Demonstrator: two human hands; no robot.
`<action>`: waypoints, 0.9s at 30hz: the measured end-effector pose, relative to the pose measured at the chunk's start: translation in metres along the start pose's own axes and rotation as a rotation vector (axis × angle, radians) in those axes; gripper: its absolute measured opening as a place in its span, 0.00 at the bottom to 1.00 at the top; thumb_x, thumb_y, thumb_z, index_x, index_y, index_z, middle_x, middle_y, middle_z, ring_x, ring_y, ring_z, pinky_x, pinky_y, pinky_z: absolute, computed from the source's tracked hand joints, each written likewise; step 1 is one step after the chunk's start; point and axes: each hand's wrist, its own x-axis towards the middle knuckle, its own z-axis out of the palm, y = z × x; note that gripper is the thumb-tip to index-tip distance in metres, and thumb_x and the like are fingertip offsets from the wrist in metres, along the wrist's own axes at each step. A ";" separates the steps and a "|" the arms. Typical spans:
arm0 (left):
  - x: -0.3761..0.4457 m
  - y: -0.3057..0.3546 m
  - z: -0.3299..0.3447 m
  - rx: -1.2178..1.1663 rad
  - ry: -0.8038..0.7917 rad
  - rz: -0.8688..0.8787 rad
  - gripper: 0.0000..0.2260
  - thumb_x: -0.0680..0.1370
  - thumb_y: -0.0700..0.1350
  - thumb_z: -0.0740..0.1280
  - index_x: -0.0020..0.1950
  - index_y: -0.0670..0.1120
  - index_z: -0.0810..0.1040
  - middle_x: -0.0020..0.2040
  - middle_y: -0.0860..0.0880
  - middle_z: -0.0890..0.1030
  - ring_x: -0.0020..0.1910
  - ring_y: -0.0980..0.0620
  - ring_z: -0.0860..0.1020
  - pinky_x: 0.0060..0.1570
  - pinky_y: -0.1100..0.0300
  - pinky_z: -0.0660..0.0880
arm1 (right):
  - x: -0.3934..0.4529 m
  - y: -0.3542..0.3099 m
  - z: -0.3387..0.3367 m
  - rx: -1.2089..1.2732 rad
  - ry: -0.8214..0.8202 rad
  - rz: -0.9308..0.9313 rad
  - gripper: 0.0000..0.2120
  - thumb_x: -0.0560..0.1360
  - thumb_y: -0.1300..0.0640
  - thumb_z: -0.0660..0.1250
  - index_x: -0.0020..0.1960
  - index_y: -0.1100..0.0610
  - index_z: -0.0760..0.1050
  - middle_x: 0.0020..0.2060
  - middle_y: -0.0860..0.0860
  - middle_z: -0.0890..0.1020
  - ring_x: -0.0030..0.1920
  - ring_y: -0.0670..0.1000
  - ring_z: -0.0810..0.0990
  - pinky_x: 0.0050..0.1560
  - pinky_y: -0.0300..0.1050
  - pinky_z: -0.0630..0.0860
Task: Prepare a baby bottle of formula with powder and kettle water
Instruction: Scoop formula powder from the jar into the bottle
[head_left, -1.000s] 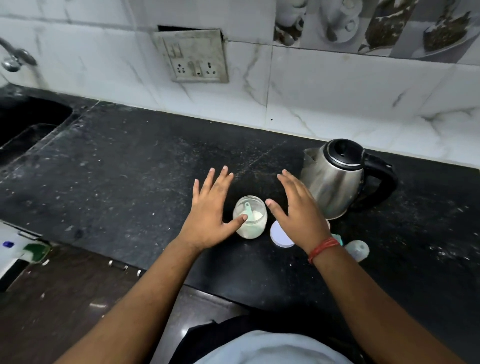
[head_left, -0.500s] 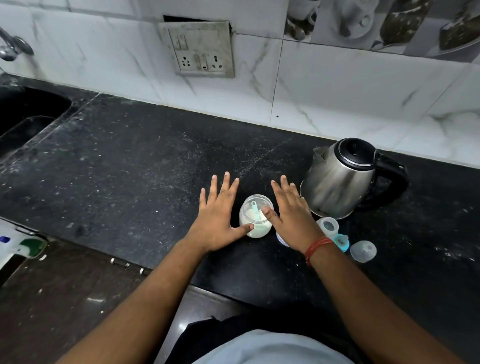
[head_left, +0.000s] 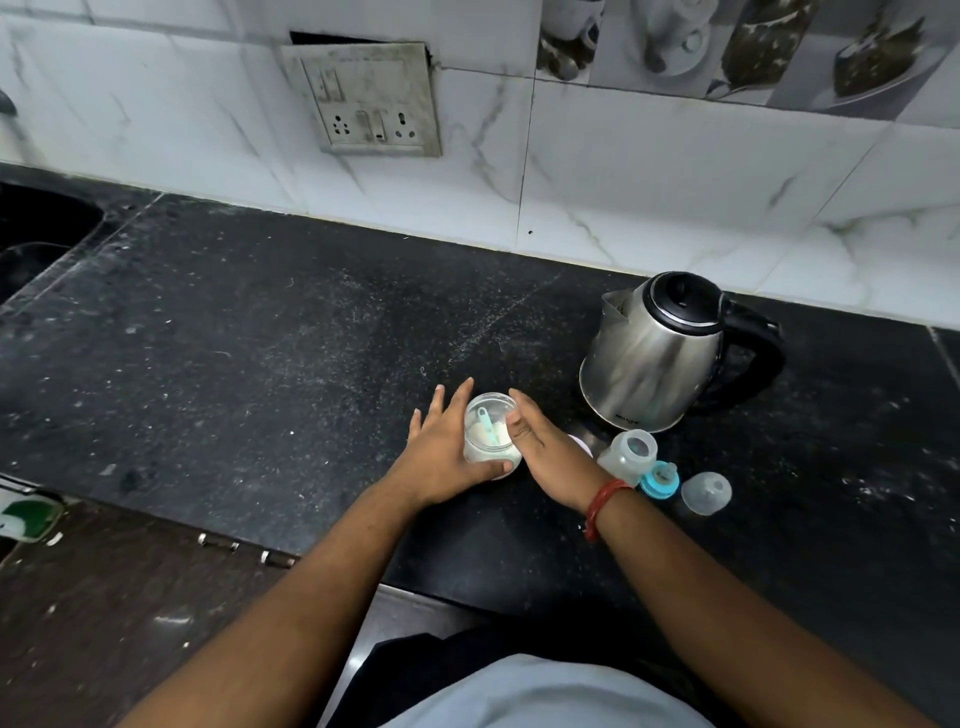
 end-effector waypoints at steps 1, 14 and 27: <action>0.000 0.001 0.000 -0.039 0.013 0.020 0.49 0.70 0.63 0.76 0.83 0.53 0.52 0.83 0.53 0.60 0.84 0.47 0.52 0.81 0.38 0.47 | -0.001 -0.001 0.000 0.020 0.000 0.009 0.28 0.85 0.42 0.49 0.82 0.49 0.53 0.80 0.46 0.59 0.78 0.44 0.58 0.69 0.33 0.52; -0.009 0.028 0.005 -0.387 0.293 0.214 0.33 0.66 0.54 0.81 0.68 0.54 0.73 0.65 0.56 0.74 0.67 0.53 0.74 0.68 0.50 0.73 | -0.027 -0.004 -0.013 0.185 0.159 -0.188 0.23 0.84 0.44 0.55 0.77 0.49 0.66 0.72 0.45 0.73 0.71 0.40 0.70 0.73 0.38 0.65; -0.011 0.060 0.007 -0.120 0.378 0.362 0.31 0.70 0.58 0.75 0.72 0.56 0.71 0.72 0.53 0.70 0.73 0.54 0.65 0.73 0.65 0.60 | -0.038 0.001 -0.037 -0.196 0.302 -0.295 0.15 0.82 0.54 0.66 0.67 0.50 0.78 0.78 0.49 0.64 0.77 0.47 0.63 0.77 0.44 0.61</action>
